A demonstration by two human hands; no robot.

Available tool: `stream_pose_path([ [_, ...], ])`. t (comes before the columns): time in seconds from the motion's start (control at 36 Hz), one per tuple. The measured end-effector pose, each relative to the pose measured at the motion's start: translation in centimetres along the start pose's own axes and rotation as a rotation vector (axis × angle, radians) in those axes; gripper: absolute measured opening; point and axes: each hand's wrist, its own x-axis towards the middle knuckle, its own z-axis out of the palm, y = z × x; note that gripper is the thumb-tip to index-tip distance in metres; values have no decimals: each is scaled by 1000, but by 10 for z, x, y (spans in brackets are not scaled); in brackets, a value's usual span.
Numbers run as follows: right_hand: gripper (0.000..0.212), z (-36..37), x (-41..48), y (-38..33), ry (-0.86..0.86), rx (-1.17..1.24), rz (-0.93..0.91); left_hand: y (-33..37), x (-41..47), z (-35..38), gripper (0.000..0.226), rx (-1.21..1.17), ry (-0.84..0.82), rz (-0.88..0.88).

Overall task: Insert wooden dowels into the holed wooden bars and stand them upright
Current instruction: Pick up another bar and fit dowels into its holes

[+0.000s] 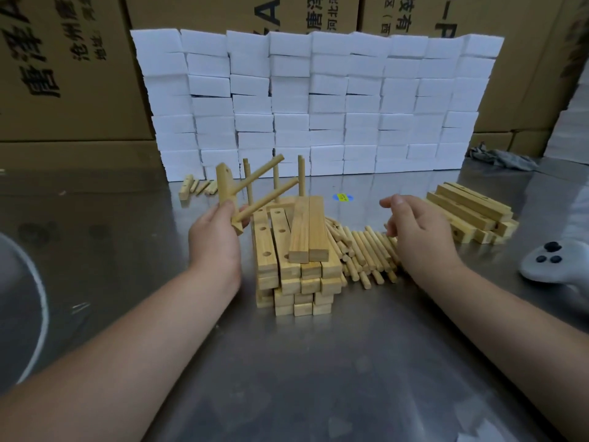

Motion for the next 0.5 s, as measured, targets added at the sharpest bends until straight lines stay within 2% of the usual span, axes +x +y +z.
stream_pose_path([
  [0.31, 18, -5, -9, -3, -61, -48, -158, -6, -5, 3, 29, 18, 43, -35],
  [0.5, 33, 4, -20, -8, -12, -68, -202, -11, -1, 9, 34, 97, 83, -27],
])
